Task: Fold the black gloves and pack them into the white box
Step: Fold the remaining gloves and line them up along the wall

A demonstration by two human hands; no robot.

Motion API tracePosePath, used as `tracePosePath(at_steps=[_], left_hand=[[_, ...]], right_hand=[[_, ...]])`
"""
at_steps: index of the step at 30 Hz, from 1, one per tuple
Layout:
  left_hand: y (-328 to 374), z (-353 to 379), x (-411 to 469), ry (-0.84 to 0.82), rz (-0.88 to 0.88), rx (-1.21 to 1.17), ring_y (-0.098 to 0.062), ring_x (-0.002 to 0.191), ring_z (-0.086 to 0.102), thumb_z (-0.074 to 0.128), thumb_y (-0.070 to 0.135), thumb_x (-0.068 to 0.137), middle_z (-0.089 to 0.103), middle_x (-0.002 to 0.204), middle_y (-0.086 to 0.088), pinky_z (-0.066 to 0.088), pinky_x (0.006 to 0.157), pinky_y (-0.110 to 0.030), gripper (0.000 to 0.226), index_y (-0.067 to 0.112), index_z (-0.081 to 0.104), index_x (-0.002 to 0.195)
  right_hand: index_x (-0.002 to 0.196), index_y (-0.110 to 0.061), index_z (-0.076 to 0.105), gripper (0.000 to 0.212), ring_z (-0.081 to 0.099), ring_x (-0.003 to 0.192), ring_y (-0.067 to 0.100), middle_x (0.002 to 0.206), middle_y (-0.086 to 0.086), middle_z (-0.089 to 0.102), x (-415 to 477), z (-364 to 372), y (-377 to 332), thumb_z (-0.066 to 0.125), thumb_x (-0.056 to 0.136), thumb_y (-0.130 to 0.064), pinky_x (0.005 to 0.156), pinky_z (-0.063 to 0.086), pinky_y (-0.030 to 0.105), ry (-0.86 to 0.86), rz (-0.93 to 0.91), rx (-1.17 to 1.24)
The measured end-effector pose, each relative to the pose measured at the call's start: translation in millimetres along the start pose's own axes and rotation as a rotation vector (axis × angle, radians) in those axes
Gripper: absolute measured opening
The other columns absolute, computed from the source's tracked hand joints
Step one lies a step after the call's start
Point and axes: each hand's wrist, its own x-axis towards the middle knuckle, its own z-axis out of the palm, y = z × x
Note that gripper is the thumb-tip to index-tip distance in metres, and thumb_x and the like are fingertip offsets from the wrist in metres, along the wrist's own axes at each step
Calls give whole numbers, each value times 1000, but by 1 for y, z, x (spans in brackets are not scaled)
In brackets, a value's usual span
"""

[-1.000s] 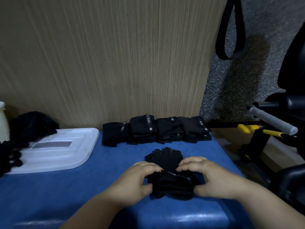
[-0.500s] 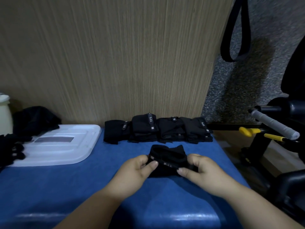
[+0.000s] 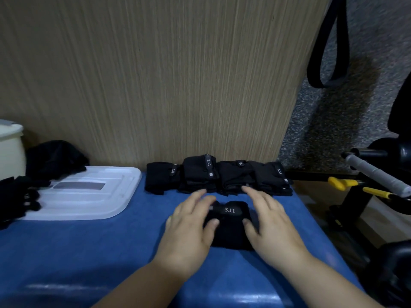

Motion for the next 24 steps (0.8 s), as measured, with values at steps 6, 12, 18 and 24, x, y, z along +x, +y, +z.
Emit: tracePosePath(at_steps=[6,12,18,24], left_hand=[[-2,12,-4,-363,27,281,-5,146,-6,25,53,99,-3,159,20,1,119,-35,59,39,0,151],[-12,4,1,-313,-58,323,-9,146,-8,20,47,101,2,159,20,0,119,-40,52,40,5,150],[-22,-15,7,-84,-281,387,-14,107,46,36,60,92,52,110,10,38,89,-29,33,30,47,100],[-6,-17,1,-241,-281,348,-14,90,57,37,74,83,60,88,8,48,84,-36,52,25,53,80]], right_hand=[[145,-38,33,64,21,140,-3,154,-23,21,6,6,4,37,91,-5,114,17,16,-291,-229,-19],[141,-33,42,50,41,125,9,137,-14,50,7,4,-1,44,92,-22,104,28,14,-273,-151,-39],[122,-31,50,41,52,107,10,113,-10,47,3,-6,-17,59,84,-40,83,37,16,-227,104,34],[144,-33,30,69,33,132,16,138,-8,46,15,-5,-15,55,81,-43,104,34,26,-412,243,35]])
